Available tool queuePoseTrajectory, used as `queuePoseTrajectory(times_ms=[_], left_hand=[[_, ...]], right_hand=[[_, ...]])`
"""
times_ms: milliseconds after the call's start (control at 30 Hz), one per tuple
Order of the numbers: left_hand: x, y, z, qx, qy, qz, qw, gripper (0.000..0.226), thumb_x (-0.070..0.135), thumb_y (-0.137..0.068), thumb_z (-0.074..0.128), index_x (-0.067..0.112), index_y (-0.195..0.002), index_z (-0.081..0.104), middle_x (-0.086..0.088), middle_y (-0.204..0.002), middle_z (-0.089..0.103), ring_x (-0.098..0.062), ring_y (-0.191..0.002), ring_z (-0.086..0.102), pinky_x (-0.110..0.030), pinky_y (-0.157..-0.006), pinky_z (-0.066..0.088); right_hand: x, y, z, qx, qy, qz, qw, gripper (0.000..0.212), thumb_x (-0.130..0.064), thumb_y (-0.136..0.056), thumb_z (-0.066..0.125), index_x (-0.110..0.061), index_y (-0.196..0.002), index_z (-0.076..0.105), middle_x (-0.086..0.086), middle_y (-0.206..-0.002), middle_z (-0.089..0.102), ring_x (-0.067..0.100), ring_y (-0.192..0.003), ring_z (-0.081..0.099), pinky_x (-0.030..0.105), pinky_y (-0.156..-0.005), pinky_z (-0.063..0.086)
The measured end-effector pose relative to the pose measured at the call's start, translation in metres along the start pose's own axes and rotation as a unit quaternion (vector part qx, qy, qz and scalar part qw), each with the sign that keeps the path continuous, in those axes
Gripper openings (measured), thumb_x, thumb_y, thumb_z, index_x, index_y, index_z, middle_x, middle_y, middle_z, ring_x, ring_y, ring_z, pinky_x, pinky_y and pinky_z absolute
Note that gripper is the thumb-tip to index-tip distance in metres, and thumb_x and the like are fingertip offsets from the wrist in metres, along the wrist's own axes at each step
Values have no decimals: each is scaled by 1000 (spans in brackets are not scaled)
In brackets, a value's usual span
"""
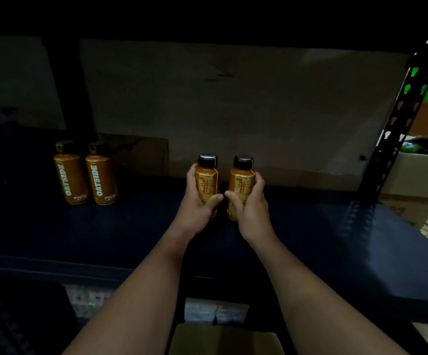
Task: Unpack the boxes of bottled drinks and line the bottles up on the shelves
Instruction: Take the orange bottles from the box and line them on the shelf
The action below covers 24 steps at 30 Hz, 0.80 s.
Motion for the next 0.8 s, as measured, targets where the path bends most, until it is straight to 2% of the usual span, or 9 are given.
queuePoseTrajectory(times_ms=[33, 167, 233, 300, 400, 467, 600, 700, 800], left_hand=[[-3, -1, -2, 9, 12, -7, 1000, 100, 10, -92, 73, 41, -159, 6, 6, -150, 41, -13, -136, 44, -25, -94, 46], [-15, -5, -11, 13, 76, -63, 995, 123, 0, -77, 84, 47, -159, 6, 2, -160, 36, -20, -143, 41, -50, -113, 42], [-15, -5, -13, -2, 95, -63, 993, 113, -13, -78, 75, 42, -160, 19, 4, -150, 48, -19, -136, 48, -50, -108, 48], [-13, -4, -11, -10, 110, -61, 992, 96, -19, -80, 66, 36, -153, 37, 7, -136, 58, -17, -130, 54, -41, -99, 53], [-15, -6, -12, 7, 123, -65, 990, 84, -18, -79, 68, 37, -139, 50, 5, -133, 63, -17, -128, 58, -46, -106, 50], [-17, -7, -14, 19, 123, -63, 990, 84, -16, -73, 76, 34, -138, 54, 6, -131, 64, -16, -125, 60, -49, -106, 50], [-13, -6, -13, 36, 67, -41, 996, 91, 0, -63, 92, 32, -139, 53, 11, -130, 61, -7, -120, 58, -41, -103, 53], [-10, -7, -11, 48, 12, -9, 999, 99, 12, -61, 96, 33, -144, 46, 10, -138, 55, -8, -126, 53, -37, -103, 51], [-10, -5, -10, 30, 21, -7, 999, 101, 5, -71, 89, 36, -151, 36, 9, -147, 46, -12, -131, 46, -28, -96, 46]], right_hand=[[0, 0, 0, 1, -4, -1, 1000, 82, -38, -96, 63, -28, -157, 9, 3, -153, 37, 10, -126, 41, 26, -95, 36], [6, -1, -6, -16, -60, 21, 998, 89, -38, -95, 67, -32, -158, 4, -3, -153, 35, 5, -123, 37, 24, -95, 35], [9, -1, -7, -40, -71, 36, 996, 96, -20, -92, 72, -35, -157, 4, -9, -148, 36, 4, -123, 38, 19, -89, 38], [15, -4, -7, -54, -61, 44, 996, 103, -6, -87, 74, -37, -158, 6, -8, -151, 38, 6, -122, 44, 18, -84, 39], [18, -6, -7, -47, -61, 54, 996, 101, 0, -85, 73, -35, -158, 13, -5, -149, 43, 3, -117, 45, 11, -75, 38], [17, -7, -8, -41, -59, 47, 996, 98, 2, -84, 74, -34, -156, 18, -6, -145, 45, 0, -114, 44, 10, -73, 38], [17, -7, -10, -24, -48, 32, 998, 96, -2, -80, 80, -34, -152, 26, -9, -143, 46, 1, -121, 43, 12, -84, 38], [17, -8, -11, 3, -13, 23, 1000, 99, -9, -74, 86, -34, -149, 27, -8, -148, 42, 9, -135, 40, 26, -101, 39], [17, -7, -9, 4, -4, 22, 1000, 104, -9, -73, 87, -35, -150, 23, -6, -150, 39, 13, -138, 37, 35, -108, 38]])
Point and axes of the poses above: each hand's wrist, its own y-axis away from the middle knuckle, its own z-axis out of the palm, x = y × z, the point moved 5 cm from there along -y, towards the middle knuckle
